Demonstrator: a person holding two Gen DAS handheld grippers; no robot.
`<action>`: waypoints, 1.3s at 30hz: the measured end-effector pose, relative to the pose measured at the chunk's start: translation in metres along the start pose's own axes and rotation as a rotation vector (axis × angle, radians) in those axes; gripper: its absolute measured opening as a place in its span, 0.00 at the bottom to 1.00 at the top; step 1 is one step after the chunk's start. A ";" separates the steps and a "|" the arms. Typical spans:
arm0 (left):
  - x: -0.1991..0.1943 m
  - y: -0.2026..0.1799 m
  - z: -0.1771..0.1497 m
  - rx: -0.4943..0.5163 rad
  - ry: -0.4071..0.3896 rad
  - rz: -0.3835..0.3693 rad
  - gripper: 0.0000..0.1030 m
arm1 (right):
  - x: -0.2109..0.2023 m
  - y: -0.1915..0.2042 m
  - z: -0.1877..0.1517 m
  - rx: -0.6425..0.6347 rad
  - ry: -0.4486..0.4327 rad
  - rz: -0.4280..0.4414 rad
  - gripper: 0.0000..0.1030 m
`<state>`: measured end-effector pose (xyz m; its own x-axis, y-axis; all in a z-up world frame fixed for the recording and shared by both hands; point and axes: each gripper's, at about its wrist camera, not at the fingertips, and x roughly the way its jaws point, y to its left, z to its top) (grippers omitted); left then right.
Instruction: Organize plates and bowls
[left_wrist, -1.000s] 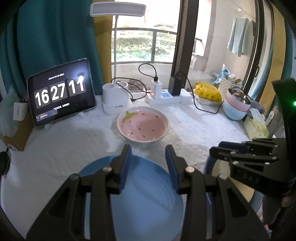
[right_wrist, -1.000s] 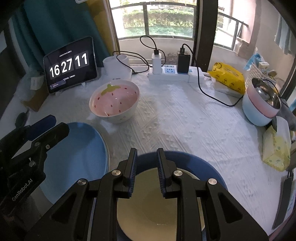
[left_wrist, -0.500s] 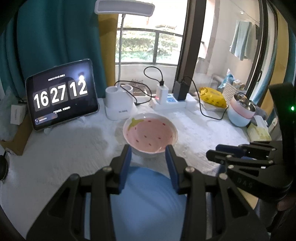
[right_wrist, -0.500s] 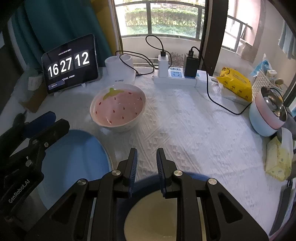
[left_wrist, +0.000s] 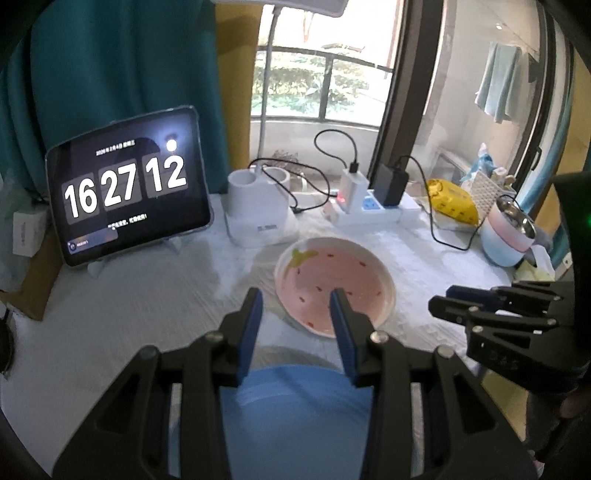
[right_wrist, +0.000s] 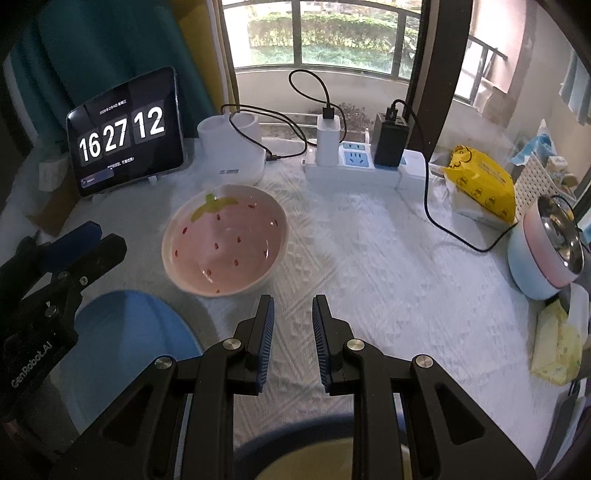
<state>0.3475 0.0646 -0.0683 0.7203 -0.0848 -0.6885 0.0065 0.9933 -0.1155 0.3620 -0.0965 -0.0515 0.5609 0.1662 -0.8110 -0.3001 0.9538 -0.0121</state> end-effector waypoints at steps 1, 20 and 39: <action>0.003 0.001 0.001 -0.005 0.008 0.001 0.38 | 0.003 0.000 0.003 -0.001 0.004 -0.001 0.22; 0.055 0.028 0.010 -0.127 0.136 0.005 0.38 | 0.048 -0.009 0.033 0.063 0.064 0.032 0.22; 0.099 0.014 0.001 -0.103 0.283 -0.025 0.38 | 0.090 -0.002 0.035 0.078 0.180 0.106 0.24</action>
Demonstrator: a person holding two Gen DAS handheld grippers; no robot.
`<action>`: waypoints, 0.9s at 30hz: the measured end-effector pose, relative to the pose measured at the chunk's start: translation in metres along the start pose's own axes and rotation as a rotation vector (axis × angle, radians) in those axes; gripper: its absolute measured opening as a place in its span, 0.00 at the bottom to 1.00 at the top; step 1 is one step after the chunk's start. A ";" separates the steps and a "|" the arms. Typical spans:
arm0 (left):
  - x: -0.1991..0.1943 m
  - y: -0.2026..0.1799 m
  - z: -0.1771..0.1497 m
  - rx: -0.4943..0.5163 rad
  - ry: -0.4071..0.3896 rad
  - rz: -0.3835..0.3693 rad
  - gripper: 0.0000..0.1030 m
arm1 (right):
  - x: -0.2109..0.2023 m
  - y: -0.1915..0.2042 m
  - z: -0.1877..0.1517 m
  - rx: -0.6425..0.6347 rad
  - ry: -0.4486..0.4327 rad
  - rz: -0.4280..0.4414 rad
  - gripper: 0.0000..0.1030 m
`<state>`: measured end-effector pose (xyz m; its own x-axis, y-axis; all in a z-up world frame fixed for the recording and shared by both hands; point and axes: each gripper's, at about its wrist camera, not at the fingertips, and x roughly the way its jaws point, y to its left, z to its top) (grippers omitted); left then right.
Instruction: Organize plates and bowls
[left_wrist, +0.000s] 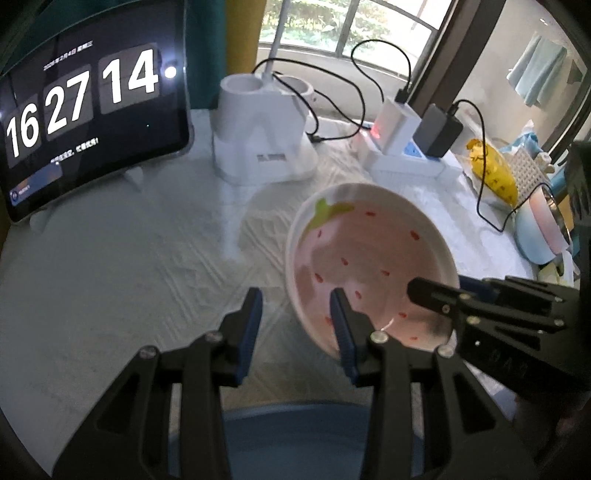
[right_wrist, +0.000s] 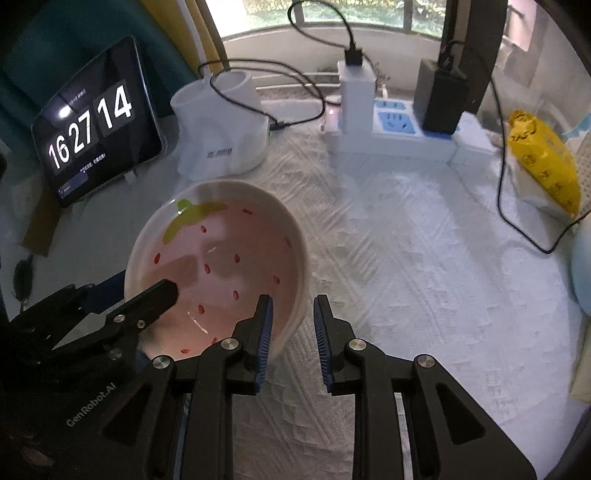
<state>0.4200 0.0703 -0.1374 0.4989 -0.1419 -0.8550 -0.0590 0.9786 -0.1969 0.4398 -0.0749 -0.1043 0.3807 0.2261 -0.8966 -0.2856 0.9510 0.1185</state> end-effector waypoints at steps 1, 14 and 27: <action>0.001 -0.001 0.000 0.001 0.003 0.001 0.38 | 0.002 0.000 0.000 0.002 0.004 0.002 0.24; 0.015 -0.003 -0.002 0.008 0.011 -0.030 0.38 | 0.013 0.004 0.000 -0.026 0.029 0.026 0.23; 0.008 -0.005 -0.005 0.027 -0.027 -0.033 0.29 | 0.002 0.007 -0.006 -0.054 -0.036 0.006 0.14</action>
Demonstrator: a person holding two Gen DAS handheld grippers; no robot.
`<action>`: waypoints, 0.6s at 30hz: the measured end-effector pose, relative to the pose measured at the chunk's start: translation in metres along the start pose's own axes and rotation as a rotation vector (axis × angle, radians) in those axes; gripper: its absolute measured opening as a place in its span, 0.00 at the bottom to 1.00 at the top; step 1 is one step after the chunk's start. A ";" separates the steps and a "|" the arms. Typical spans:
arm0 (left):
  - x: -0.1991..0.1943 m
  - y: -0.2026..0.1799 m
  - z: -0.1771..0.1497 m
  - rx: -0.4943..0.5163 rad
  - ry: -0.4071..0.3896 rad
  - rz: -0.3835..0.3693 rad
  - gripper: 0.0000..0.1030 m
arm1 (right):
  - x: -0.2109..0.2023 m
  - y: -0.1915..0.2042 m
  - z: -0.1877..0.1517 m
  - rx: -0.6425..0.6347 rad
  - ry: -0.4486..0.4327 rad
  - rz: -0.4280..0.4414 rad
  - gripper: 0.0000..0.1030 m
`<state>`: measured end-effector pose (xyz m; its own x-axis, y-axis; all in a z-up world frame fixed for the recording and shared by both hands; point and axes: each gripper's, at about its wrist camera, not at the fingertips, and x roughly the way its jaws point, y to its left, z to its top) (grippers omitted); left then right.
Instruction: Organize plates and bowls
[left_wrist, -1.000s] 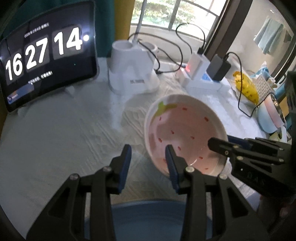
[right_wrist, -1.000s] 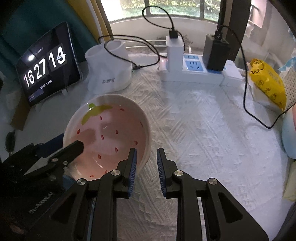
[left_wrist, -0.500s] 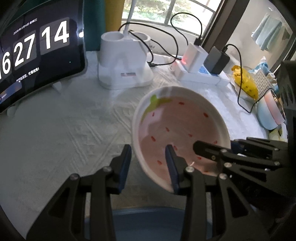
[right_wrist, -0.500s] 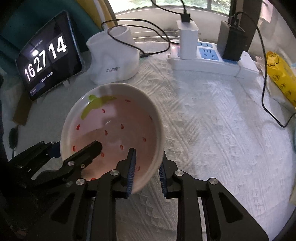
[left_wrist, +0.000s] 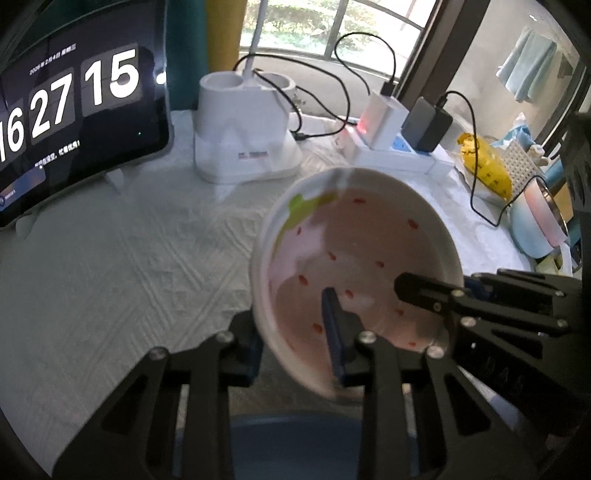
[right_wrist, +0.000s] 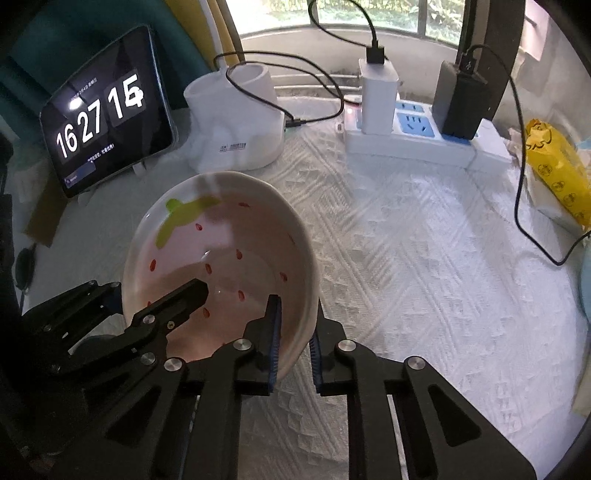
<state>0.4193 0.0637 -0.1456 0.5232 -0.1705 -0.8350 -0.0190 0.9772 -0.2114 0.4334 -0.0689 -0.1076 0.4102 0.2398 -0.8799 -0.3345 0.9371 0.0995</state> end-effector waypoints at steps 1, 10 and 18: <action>-0.002 -0.001 0.000 0.000 -0.006 -0.002 0.29 | -0.002 0.000 0.000 0.000 -0.008 -0.002 0.14; -0.021 -0.008 -0.001 0.004 -0.060 -0.001 0.29 | -0.023 -0.002 -0.005 0.010 -0.079 0.013 0.13; -0.048 -0.014 -0.003 0.010 -0.116 -0.007 0.29 | -0.050 0.003 -0.008 0.010 -0.130 0.028 0.13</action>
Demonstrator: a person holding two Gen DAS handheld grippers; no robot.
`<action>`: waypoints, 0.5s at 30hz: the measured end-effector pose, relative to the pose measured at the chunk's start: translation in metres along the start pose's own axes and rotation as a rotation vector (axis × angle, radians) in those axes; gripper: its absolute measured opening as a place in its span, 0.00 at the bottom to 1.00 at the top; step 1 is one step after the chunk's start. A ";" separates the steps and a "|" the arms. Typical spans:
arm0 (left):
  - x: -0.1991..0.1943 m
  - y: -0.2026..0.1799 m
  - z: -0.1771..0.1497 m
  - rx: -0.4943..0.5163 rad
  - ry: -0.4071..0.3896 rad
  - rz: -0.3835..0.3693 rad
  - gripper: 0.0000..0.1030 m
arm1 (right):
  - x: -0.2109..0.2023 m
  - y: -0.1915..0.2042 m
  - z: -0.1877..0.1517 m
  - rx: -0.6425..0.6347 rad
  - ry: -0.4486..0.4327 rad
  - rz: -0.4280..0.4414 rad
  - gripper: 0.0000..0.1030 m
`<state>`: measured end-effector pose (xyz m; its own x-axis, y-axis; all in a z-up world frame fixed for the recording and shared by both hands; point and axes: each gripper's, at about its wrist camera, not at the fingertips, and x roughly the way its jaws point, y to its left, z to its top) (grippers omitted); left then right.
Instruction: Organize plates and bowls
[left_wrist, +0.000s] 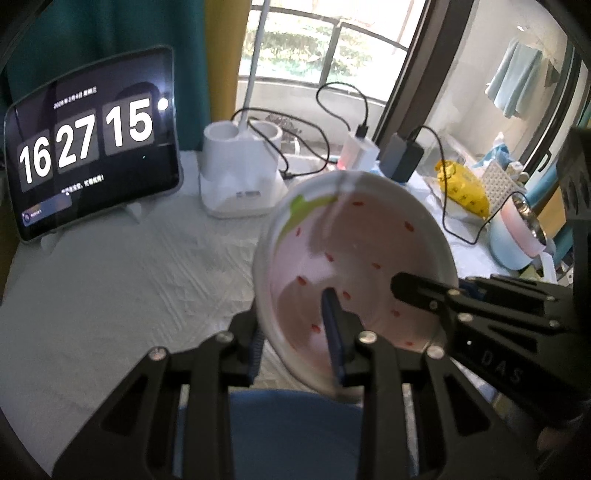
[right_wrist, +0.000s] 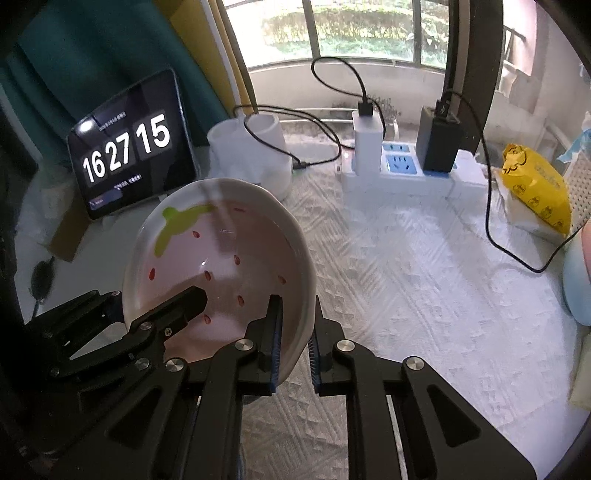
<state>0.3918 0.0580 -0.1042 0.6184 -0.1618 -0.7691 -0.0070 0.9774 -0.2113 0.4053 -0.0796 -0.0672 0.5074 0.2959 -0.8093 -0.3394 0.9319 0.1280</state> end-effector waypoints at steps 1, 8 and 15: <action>-0.003 -0.001 0.000 0.000 -0.005 -0.002 0.29 | -0.003 0.001 -0.001 0.001 -0.005 0.000 0.13; -0.024 -0.010 -0.003 0.009 -0.036 -0.014 0.29 | -0.029 0.004 -0.012 0.003 -0.038 0.000 0.13; -0.047 -0.022 -0.009 0.018 -0.063 -0.022 0.29 | -0.052 0.006 -0.023 0.006 -0.067 0.003 0.13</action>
<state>0.3558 0.0425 -0.0684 0.6667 -0.1749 -0.7245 0.0212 0.9761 -0.2162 0.3592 -0.0944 -0.0377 0.5584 0.3118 -0.7687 -0.3362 0.9322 0.1340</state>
